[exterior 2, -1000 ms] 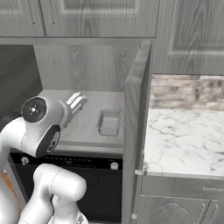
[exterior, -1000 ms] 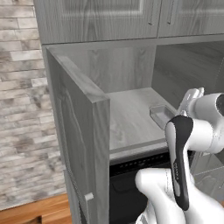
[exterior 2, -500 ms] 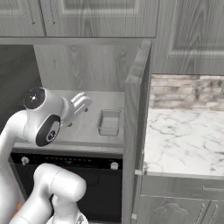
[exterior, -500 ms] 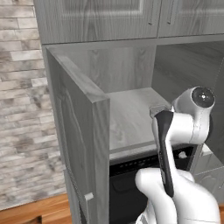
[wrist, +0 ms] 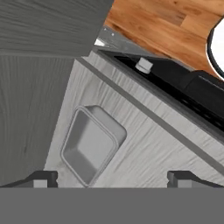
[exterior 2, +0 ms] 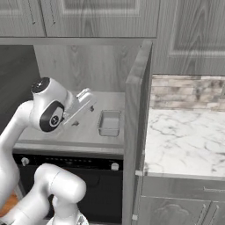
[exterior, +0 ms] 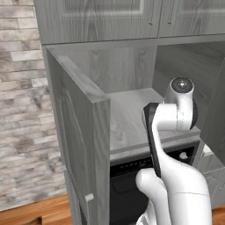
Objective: Retrieve the tupperware and aluminum foil from the cabinet and place them on the dining counter near the plate with shrimp and avocado to prepare for storing leftovers.
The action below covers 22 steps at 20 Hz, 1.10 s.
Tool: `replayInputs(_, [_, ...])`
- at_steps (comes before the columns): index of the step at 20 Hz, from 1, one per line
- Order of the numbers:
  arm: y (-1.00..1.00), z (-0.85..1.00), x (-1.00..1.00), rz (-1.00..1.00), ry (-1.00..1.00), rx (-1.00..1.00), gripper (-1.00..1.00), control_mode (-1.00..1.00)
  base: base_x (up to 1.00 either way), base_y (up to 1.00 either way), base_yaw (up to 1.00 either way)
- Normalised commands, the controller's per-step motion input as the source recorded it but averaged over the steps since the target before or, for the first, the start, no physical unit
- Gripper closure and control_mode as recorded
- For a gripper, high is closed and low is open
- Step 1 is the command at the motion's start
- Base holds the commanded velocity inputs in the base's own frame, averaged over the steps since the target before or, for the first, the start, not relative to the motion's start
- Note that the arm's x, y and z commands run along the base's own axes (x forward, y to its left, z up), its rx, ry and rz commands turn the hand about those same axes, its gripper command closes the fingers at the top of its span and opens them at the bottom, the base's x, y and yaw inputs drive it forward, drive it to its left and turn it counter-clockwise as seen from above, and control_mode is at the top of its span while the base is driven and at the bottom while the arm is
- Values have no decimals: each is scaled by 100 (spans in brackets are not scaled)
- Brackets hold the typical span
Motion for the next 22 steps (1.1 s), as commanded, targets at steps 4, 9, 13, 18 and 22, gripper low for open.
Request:
replayInputs(4, [-13,-23,33,-14,8,4,-100,-100,0,0,0])
replayInputs(9, [-1,-27,31,-10,3,8,-100,-100,0,0,0])
replayInputs(13, [0,-25,28,-10,0,14,-100,-100,0,0,0])
replayInputs(18, [0,-24,28,-10,0,14,-100,-100,0,0,0])
replayInputs(22, [0,-26,29,-8,0,14,-100,-100,0,0,0])
